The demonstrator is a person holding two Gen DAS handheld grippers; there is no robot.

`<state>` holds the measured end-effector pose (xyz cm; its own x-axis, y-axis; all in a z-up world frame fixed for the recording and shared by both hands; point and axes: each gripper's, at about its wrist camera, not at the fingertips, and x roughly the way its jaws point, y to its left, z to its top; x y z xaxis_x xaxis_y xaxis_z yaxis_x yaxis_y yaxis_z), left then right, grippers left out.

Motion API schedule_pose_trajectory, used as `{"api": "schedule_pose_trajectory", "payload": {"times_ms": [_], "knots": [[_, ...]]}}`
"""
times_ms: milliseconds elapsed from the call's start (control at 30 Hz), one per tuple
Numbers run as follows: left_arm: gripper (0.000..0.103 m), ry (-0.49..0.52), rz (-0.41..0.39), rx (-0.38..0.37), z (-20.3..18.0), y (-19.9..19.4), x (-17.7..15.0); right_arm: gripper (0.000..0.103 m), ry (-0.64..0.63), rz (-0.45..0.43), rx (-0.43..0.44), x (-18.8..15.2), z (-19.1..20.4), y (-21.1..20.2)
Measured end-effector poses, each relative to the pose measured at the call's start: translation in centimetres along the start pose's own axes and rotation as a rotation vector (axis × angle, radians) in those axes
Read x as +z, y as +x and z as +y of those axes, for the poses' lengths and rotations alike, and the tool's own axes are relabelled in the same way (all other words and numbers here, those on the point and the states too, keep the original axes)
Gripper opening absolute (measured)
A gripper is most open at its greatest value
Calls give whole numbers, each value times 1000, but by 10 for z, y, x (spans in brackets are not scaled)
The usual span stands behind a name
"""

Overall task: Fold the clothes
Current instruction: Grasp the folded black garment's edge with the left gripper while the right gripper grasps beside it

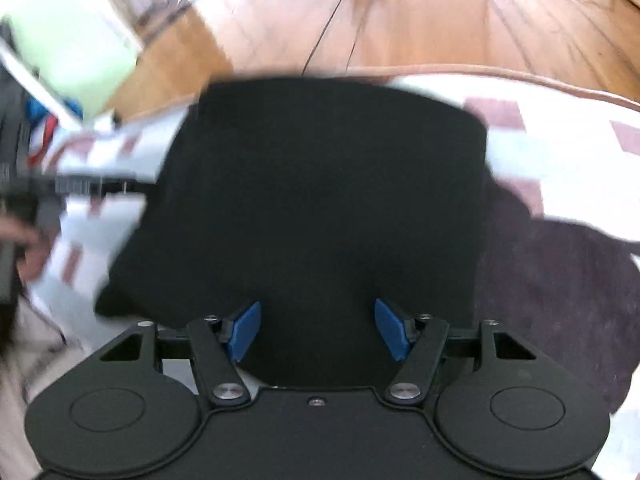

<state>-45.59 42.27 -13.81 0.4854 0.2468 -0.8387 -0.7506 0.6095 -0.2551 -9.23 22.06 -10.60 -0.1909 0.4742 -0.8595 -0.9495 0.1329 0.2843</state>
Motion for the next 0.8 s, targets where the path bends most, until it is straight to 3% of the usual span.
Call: {"api": "schedule_pose_trajectory", "payload": {"times_ms": [67,133,200,333,500,600,733,800], "knots": [[87,-3,15,-6,1,3,-5,85,-80,60,20,-7,7,-3],[87,-38,5,16,10,2,-4,85,-118,129,25,-11,10,-10],[87,-82,6,25,20,4,-5,83,-102,131,23,-10,9,-21],[87,-147,13,-77,34,7,-10,83,94,-7,67,-2,-25,-46],[88,-109,-56,-173,30,8,-2,84,425,-190,219,-10,-90,-49],[89,-107,-59,-220,32,17,1,84,573,-198,262,-16,-112,-25],[89,-183,9,-232,47,36,-1,84,587,-169,271,-5,-114,4],[89,-209,24,-238,51,39,-2,84,576,-159,227,-3,-116,12]]}}
